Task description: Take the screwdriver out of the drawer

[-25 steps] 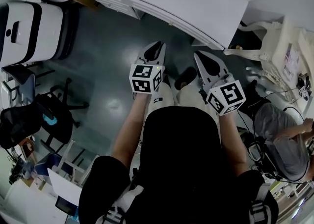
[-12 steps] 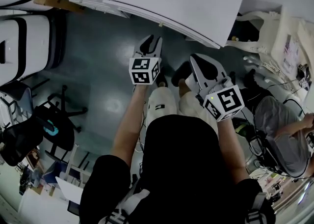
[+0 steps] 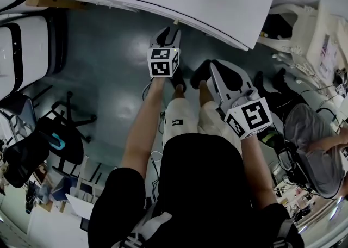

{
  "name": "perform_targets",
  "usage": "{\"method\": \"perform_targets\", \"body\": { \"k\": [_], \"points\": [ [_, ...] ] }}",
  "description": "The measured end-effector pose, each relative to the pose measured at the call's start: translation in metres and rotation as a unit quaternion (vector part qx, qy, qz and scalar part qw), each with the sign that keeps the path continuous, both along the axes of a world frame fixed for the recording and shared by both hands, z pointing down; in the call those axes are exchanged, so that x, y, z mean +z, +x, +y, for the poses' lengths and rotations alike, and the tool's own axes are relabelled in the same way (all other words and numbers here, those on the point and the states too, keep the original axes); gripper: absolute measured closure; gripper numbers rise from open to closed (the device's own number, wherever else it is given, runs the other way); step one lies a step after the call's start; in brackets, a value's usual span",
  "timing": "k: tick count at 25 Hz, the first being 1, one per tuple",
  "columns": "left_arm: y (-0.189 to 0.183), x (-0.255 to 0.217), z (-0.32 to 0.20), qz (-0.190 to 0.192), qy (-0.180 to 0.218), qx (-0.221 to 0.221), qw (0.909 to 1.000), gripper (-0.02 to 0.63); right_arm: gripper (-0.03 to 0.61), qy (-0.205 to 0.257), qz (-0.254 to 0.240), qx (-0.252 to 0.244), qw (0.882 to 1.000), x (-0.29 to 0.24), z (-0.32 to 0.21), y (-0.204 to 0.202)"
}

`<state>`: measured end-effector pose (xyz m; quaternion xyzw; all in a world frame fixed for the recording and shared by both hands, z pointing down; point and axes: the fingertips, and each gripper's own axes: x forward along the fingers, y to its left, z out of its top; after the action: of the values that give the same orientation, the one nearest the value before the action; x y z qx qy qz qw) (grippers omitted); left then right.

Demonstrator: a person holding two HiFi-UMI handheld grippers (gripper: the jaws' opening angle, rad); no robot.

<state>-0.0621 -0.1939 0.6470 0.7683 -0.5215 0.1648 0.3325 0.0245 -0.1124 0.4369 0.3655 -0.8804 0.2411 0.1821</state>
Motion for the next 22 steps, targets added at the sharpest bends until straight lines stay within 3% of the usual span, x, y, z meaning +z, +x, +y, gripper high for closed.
{"method": "perform_targets", "body": {
  "k": [17,22],
  "points": [
    [0.005,0.056,-0.035,-0.033,-0.024,0.02,0.999,0.48,0.561,-0.027,-0.001,0.031,0.999,0.027,-0.007,0.02],
    [0.01,0.062,-0.038,-0.043,-0.026,0.021,0.9985,0.522,0.561,-0.033,-0.001,0.036,0.999,0.029,-0.006,0.027]
  ]
}}
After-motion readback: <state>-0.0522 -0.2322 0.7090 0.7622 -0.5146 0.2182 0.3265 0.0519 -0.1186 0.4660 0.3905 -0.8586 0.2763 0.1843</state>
